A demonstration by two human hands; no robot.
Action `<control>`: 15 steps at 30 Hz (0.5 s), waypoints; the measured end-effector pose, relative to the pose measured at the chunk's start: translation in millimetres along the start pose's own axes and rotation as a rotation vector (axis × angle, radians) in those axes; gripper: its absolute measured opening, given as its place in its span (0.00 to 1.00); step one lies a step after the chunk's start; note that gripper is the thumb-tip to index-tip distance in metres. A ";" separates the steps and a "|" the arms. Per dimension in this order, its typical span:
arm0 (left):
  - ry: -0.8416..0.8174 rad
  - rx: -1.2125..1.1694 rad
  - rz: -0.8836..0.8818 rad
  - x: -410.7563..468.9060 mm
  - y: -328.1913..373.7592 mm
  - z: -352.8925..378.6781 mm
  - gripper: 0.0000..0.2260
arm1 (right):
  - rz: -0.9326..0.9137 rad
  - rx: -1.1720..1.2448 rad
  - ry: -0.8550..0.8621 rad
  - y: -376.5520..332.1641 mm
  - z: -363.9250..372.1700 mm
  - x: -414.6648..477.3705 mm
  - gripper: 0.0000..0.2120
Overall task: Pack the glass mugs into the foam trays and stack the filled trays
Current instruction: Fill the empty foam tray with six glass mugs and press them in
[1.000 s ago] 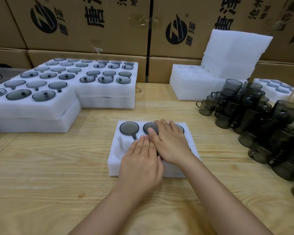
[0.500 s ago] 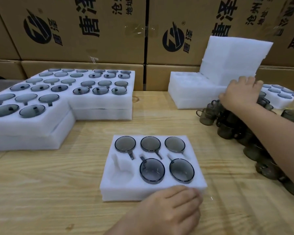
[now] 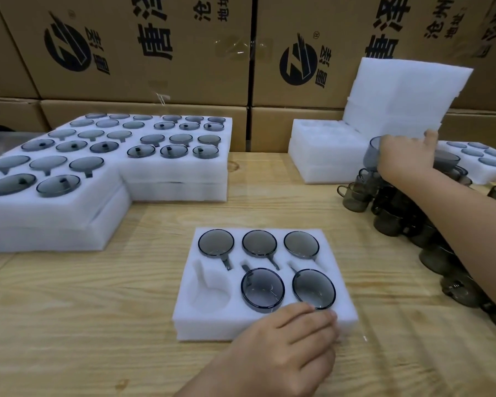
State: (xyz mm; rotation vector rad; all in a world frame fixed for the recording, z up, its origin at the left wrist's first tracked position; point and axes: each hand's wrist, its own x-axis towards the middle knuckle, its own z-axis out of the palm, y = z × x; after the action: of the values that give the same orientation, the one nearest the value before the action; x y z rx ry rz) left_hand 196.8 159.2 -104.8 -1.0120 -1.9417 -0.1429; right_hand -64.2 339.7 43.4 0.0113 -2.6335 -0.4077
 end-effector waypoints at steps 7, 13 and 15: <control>0.114 -0.164 -0.214 -0.2 -5.4 -23.8 0.13 | -0.101 0.663 0.127 -36.4 -69.2 -56.9 0.06; 0.369 -0.111 -0.660 -3.3 -34.2 -56.1 0.13 | -0.623 0.878 0.023 -77.5 -116.0 -149.0 0.04; 0.414 -0.169 -0.812 -5.6 -43.2 -62.5 0.19 | -0.774 0.936 -0.016 -85.0 -122.9 -167.5 0.03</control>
State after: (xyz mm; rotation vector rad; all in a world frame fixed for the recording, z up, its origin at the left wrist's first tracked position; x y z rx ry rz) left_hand 209.9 98.4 -60.8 -0.2028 -1.8534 -0.9073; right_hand 135.2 236.6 47.0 1.3220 -2.4808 0.6225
